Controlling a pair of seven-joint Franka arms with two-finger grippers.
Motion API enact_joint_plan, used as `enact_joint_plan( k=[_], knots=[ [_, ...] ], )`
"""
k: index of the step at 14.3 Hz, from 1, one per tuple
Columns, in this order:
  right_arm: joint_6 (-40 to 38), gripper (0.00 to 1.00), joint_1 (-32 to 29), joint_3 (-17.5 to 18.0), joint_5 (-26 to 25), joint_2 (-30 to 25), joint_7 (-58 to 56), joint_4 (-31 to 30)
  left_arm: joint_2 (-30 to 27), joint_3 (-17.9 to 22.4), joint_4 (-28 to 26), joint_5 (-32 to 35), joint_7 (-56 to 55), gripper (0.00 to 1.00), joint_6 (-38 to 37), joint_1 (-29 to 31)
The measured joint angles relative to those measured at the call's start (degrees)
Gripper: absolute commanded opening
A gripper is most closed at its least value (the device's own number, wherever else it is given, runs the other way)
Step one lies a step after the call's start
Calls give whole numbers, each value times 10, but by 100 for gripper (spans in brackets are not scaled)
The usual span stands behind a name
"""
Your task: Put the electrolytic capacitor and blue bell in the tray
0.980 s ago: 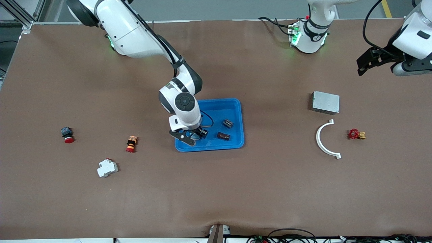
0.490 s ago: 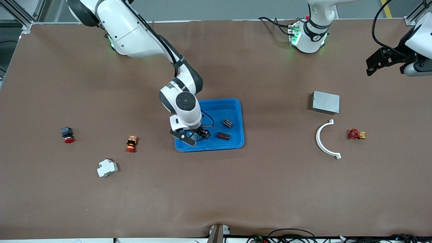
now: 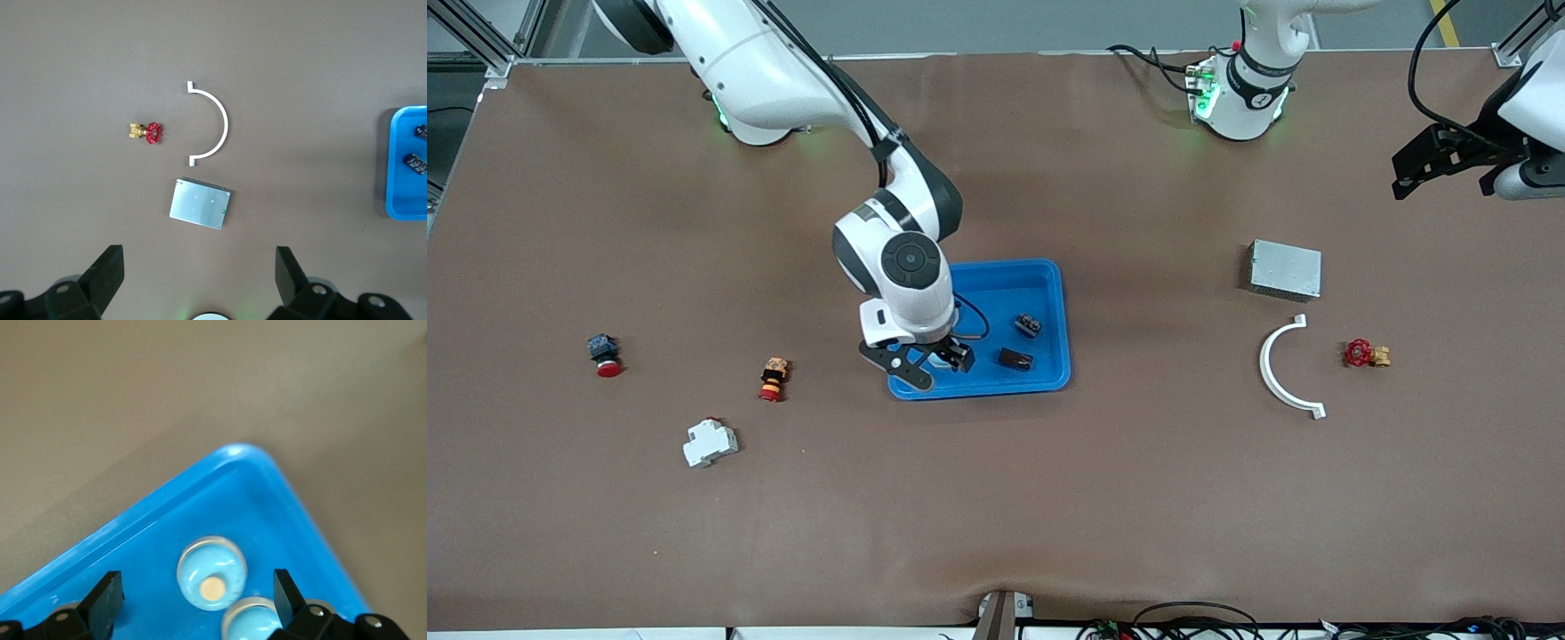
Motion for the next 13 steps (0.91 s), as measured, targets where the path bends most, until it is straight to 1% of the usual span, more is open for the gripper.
enact_joint_plan(
  k=[3, 6, 10, 13],
  knots=[
    [-85, 100, -34, -3, 0, -51, -98, 3, 0, -4, -1, -24, -1, 100, 0, -5],
    [-144, 100, -79, -5, 0, -99, -206, 2, 1, -5, -6, -26, -1, 100, 0, -6],
    [-173, 100, -143, -6, 0, -147, -306, 2, 2, -5, -9, -26, -1, 100, 0, -6],
    [-191, 100, -218, -8, -1, -178, -456, 2, 2, -5, -10, -26, -1, 100, -2, -6]
  ],
)
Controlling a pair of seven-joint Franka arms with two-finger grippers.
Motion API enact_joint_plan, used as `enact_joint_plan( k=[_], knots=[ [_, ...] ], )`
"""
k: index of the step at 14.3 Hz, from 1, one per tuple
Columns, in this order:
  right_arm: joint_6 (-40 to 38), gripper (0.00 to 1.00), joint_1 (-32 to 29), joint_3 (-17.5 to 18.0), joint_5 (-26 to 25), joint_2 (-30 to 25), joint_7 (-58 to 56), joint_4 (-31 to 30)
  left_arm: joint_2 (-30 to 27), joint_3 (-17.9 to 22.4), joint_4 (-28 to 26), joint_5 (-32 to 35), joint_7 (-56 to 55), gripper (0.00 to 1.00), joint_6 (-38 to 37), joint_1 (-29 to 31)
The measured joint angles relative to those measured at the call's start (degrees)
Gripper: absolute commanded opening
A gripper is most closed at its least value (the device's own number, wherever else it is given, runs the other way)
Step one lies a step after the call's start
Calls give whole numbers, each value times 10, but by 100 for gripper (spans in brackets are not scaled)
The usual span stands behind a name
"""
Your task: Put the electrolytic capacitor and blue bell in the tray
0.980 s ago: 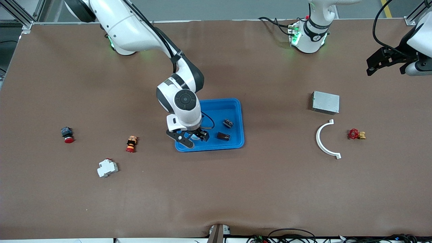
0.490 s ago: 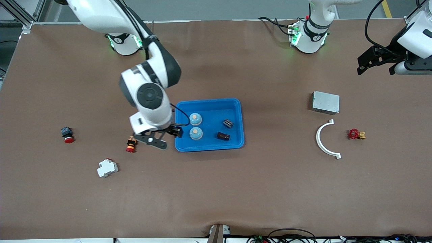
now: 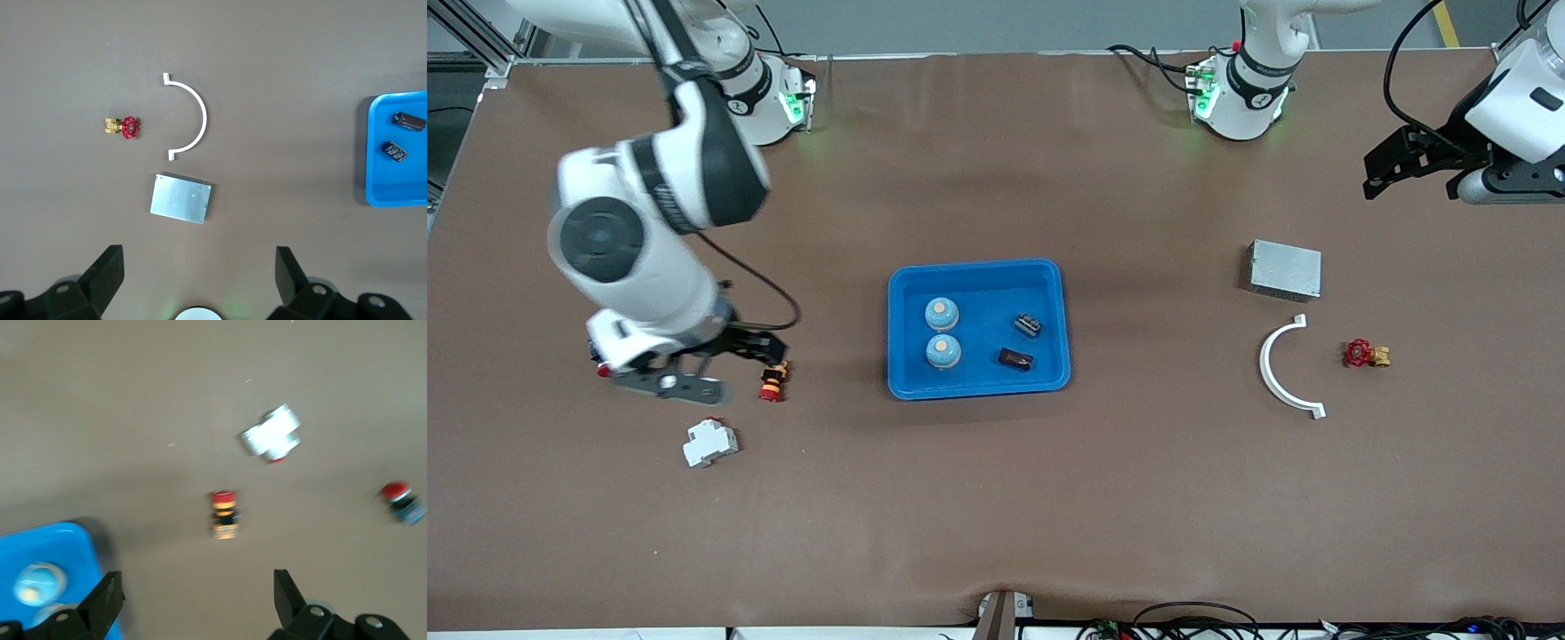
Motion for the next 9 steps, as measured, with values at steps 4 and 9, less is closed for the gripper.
enact_joint_plan(
  k=[4, 9],
  knots=[
    [-27, 100, -108, -1, 4, -36, -163, 0, 0, 1, 0, 0, 0, 100, -1, 1],
    [-74, 100, -158, 0, 52, -85, -200, 0, 0, 1, -3, 0, 0, 100, -1, 1]
  ],
)
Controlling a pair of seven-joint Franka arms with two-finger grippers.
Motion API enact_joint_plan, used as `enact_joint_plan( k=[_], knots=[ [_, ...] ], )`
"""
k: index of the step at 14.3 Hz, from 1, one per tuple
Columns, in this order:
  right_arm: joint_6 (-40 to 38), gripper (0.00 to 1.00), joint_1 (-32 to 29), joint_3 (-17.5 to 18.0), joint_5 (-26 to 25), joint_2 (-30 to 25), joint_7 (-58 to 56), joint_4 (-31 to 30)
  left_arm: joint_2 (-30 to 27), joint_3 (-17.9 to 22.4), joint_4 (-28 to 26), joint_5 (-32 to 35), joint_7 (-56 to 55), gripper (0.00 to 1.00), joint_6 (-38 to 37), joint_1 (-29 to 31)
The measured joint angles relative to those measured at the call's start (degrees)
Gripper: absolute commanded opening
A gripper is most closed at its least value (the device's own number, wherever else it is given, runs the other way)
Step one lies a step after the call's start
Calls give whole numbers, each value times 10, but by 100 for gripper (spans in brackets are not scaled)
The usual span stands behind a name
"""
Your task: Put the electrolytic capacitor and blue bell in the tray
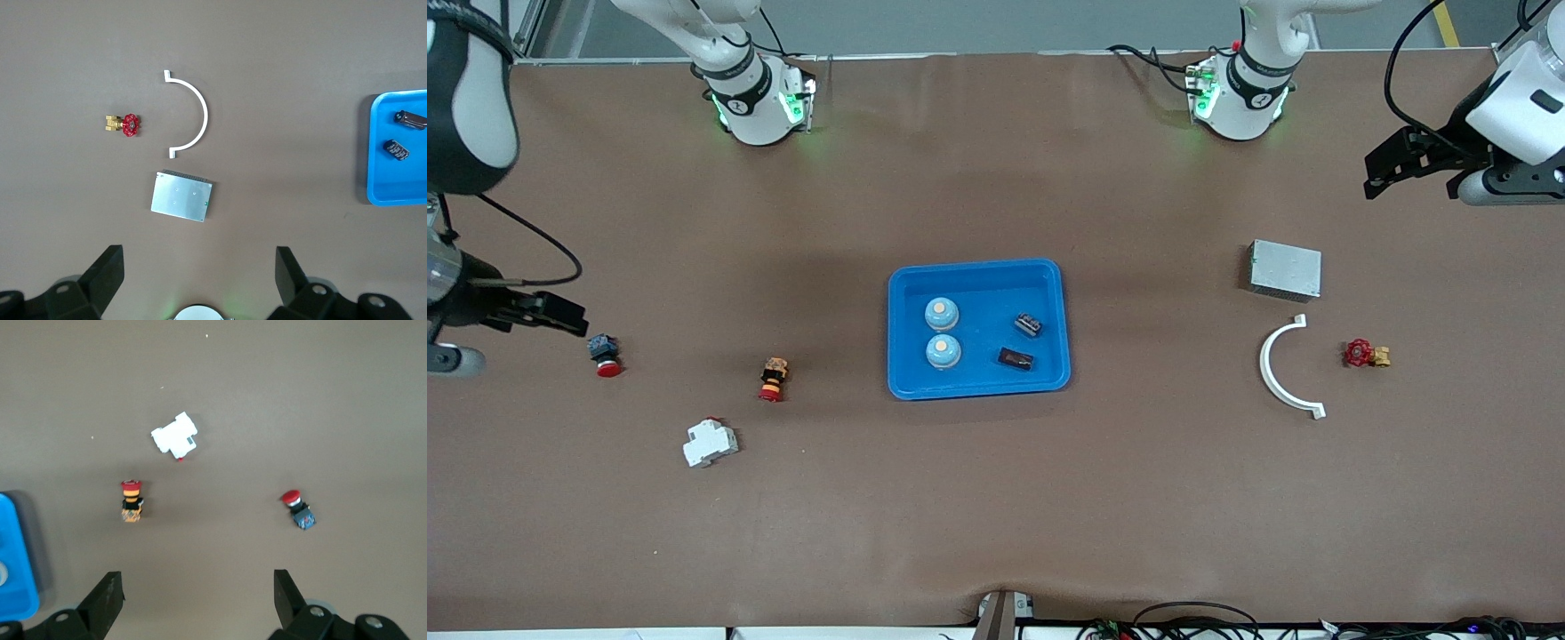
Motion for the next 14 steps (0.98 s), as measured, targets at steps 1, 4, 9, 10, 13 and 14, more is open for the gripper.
enact_joint_plan(
  k=[1, 4, 9, 10, 13, 14],
  knots=[
    [-10, 100, 0, 1, 1, -11, 0, 0, 0, 0, -1, 0, 0, 100, 0, 0],
    [-34, 100, 0, 6, 1, -43, -1, -1, 0, 0, -1, 0, 0, 100, 0, 0],
    [-72, 100, 0, 8, 10, -85, -9, -1, 0, 0, -1, 0, 0, 100, 0, 0],
    [-76, 100, 0, 9, 18, -92, -9, -2, 0, 0, -1, 0, 0, 100, 0, 0],
    [-78, 100, 0, 9, 36, -103, -9, -10, 0, 0, -1, 0, 0, 100, 0, 1],
    [-78, 100, 0, 9, 37, -104, -9, -11, 0, 0, -1, 0, 0, 100, 0, 1]
  ],
)
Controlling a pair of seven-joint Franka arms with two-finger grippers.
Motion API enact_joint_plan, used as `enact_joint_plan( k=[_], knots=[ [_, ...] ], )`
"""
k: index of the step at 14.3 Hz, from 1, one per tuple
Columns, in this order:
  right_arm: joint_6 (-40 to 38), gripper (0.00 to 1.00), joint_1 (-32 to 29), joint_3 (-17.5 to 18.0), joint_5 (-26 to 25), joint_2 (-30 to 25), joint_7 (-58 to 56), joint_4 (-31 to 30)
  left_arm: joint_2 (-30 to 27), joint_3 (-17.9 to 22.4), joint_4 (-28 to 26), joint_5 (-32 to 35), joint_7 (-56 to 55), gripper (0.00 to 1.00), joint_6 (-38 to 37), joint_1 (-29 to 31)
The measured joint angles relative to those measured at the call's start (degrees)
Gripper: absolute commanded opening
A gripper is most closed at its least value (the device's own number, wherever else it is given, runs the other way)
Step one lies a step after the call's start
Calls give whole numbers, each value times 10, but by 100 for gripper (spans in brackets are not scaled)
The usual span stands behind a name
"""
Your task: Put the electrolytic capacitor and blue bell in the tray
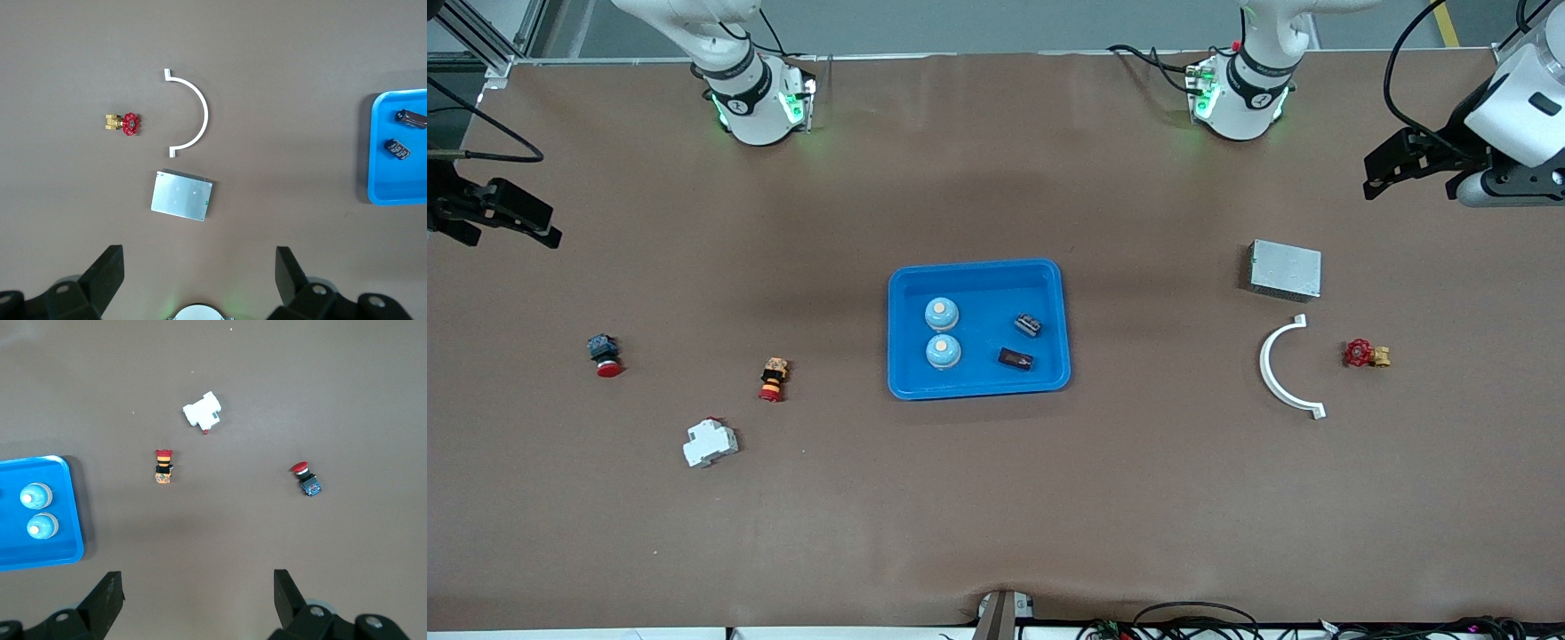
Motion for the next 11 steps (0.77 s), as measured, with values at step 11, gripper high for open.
enact_joint_plan(
  k=[11],
  knots=[
    [-8, 100, 0, 0, 4, -8, -30, -4, 0, 0, -1, 0, 0, 100, 0, 0]
  ],
)
